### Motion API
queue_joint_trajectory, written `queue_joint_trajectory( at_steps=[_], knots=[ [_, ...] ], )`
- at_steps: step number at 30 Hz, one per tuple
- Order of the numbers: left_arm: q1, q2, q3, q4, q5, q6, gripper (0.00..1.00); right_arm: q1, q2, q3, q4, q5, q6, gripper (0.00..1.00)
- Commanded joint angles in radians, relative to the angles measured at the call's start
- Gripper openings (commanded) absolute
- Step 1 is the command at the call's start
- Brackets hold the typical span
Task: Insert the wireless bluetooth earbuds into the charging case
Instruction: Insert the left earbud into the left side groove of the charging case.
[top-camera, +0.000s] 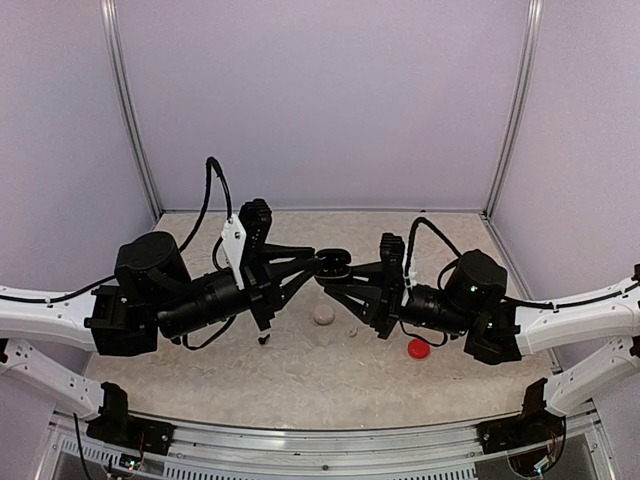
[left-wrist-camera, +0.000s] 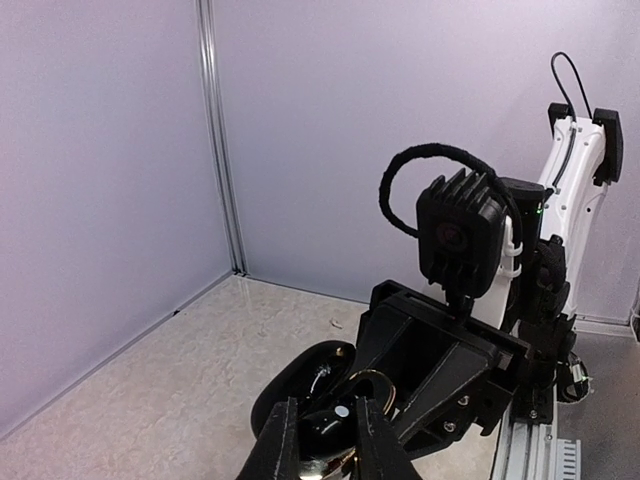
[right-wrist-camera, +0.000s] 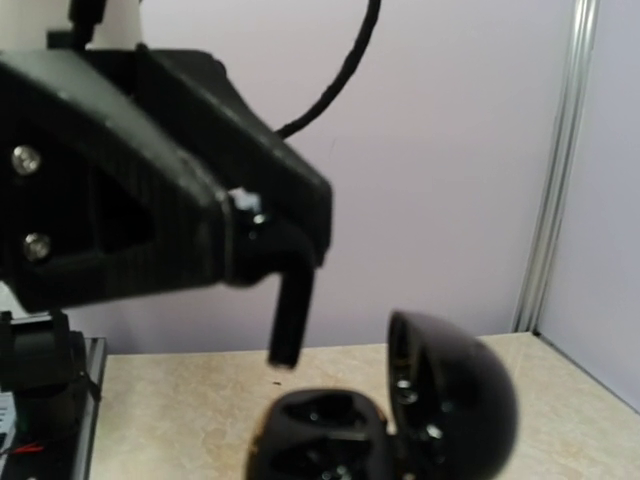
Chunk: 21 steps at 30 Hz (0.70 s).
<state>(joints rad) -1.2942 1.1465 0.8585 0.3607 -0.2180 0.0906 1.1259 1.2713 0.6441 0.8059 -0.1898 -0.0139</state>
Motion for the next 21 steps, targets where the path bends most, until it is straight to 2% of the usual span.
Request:
queue_joint_trajectory(
  at_steps=[1,21],
  knots=[
    [-0.007,0.011,0.03,0.021,-0.02,0.027,0.1,0.011,0.004,0.031,0.032,-0.018,0.043,0.0],
    [-0.007,0.029,0.029,-0.035,-0.043,0.039,0.1,0.011,-0.024,0.028,0.063,-0.025,0.094,0.0]
  ],
)
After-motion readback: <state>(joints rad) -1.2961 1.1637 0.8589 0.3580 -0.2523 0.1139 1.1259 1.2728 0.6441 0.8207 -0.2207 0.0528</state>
